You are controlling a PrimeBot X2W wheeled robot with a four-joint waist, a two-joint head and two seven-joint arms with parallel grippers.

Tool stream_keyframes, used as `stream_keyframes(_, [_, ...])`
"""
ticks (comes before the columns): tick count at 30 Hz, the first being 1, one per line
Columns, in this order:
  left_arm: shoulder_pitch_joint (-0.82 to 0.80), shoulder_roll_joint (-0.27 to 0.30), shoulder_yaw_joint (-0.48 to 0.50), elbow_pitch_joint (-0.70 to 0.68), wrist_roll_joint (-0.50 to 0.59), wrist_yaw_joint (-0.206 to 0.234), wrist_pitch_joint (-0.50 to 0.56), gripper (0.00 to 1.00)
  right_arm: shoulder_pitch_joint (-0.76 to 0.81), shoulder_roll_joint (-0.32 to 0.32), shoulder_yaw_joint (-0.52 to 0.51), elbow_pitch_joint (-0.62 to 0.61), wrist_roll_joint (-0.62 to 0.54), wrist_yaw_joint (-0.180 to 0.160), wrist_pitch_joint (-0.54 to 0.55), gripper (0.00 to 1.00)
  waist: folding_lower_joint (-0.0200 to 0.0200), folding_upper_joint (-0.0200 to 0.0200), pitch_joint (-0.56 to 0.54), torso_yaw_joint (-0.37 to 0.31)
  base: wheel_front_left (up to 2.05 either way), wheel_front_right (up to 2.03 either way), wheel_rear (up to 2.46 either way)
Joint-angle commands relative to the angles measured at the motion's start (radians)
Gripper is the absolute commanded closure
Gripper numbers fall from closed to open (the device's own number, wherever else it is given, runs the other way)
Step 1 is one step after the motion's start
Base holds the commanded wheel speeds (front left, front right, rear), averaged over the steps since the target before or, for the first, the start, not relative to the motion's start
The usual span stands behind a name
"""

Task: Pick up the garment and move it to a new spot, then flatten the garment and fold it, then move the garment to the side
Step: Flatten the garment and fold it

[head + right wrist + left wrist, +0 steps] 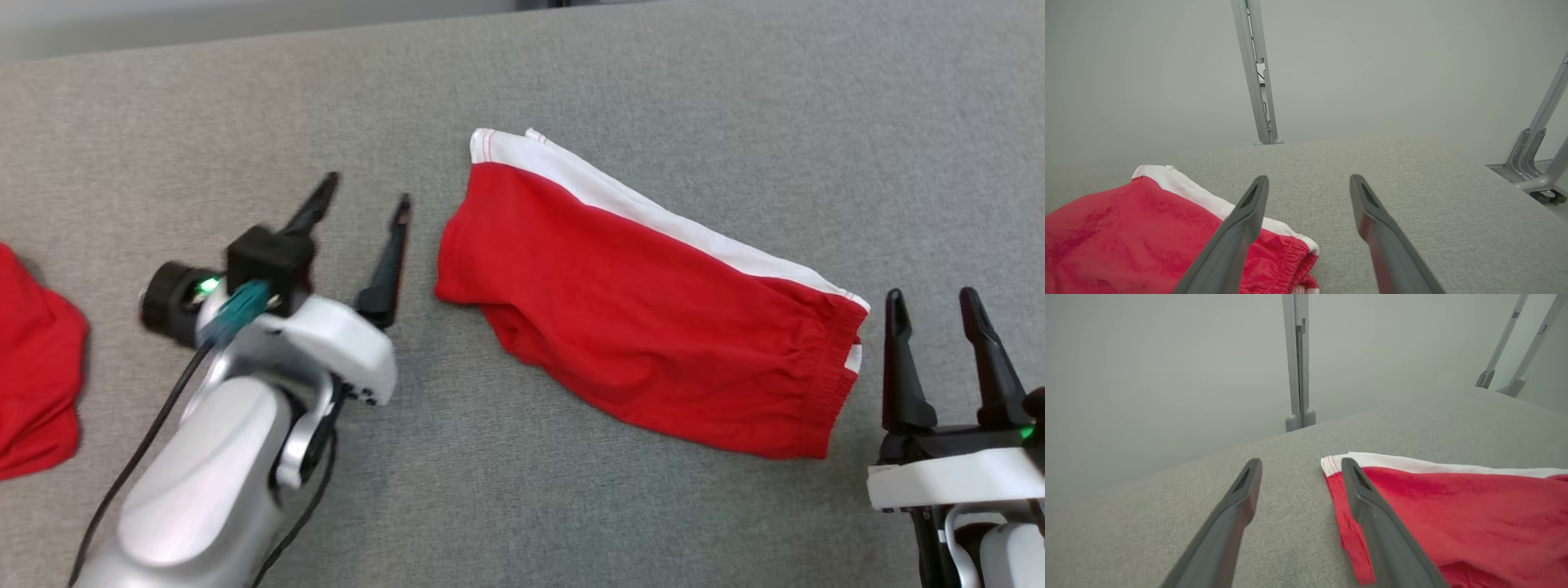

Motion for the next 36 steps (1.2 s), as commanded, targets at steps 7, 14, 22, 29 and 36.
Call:
stream_keyframes(7, [-0.151,-0.064,-0.084,0.251,-0.066,-0.151,0.148,0.0,-0.045,-0.003,0.039,0.023,0.026,0.0,-0.018,0.0,0.0,0.0,0.052,-0.066,0.0,0.0,0.0])
stream_keyframes(14, [-0.214,-0.093,-0.123,0.454,-0.096,-0.22,0.238,0.0,-0.058,-0.003,0.05,0.054,0.045,0.0,-0.032,0.0,0.0,0.0,0.059,-0.094,0.0,0.0,0.0])
stream_keyframes(22, [-0.229,-0.124,-0.193,0.535,-0.1,-0.275,0.336,0.69,-0.061,-0.003,0.055,0.072,0.06,0.0,-0.04,0.0,0.0,0.0,0.052,-0.102,0.0,0.0,0.0])
stream_keyframes(29, [-0.264,-0.117,-0.162,0.538,-0.096,-0.228,0.274,1.0,-0.068,-0.003,0.061,0.076,0.065,0.0,-0.042,0.0,0.0,0.0,0.047,-0.106,0.0,0.0,0.0])
stream_keyframes(36, [-0.19,-0.092,-0.058,0.515,-0.171,-0.155,0.17,1.0,-0.052,-0.003,0.045,0.075,0.057,0.0,-0.045,0.0,0.0,0.0,0.039,-0.096,0.0,0.0,0.0])
